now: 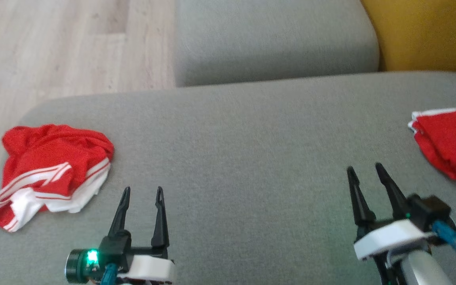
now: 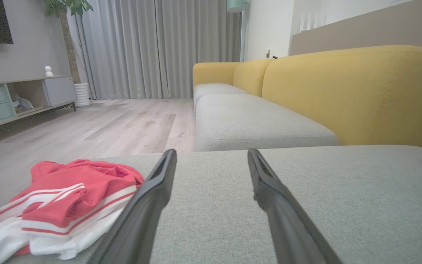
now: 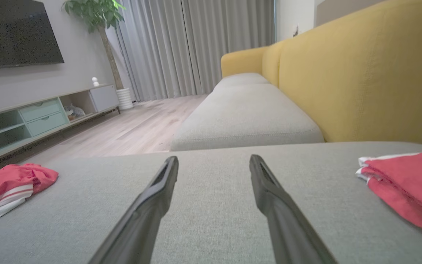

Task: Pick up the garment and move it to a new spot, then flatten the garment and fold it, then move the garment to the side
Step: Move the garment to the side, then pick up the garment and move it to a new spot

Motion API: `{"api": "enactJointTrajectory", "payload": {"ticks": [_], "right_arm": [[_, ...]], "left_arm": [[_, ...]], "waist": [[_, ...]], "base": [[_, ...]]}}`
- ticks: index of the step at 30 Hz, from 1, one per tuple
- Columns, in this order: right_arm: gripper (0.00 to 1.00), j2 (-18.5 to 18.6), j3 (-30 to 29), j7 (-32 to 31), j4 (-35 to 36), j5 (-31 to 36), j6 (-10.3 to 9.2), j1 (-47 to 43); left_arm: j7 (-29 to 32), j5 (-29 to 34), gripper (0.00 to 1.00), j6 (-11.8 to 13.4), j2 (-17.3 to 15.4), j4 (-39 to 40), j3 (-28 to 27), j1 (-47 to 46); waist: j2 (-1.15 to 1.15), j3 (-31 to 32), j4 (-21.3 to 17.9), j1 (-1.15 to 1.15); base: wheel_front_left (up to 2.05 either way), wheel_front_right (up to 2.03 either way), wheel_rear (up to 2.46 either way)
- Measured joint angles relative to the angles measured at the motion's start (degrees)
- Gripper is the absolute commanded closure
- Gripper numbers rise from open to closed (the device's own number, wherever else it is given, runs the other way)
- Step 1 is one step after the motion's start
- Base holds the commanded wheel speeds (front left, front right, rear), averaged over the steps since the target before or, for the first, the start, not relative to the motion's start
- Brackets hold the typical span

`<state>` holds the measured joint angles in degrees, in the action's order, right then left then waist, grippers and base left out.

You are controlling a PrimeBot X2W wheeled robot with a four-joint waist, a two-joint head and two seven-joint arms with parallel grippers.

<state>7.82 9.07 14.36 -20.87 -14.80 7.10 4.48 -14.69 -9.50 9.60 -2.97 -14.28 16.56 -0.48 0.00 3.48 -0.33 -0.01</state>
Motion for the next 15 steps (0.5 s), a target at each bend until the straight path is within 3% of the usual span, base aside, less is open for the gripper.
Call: {"api": "enactJointTrajectory", "payload": {"ticks": [6,15], "right_arm": [[0.0,-1.69,-1.1,0.01,2.07,2.27,0.0,-6.03],[0.0,-2.65,-2.94,0.01,2.2,2.96,0.0,-6.32]], "left_arm": [[0.0,-0.31,0.0,1.0,0.0,-0.77,-1.11,2.25],[0.0,-0.54,0.0,0.45,-0.01,-2.49,-1.34,3.1]], "waist": [[0.0,2.87,1.51,0.0],[0.0,3.24,2.2,0.01]], "base": [[0.0,0.0,0.0],[0.0,0.0,0.0]]}}
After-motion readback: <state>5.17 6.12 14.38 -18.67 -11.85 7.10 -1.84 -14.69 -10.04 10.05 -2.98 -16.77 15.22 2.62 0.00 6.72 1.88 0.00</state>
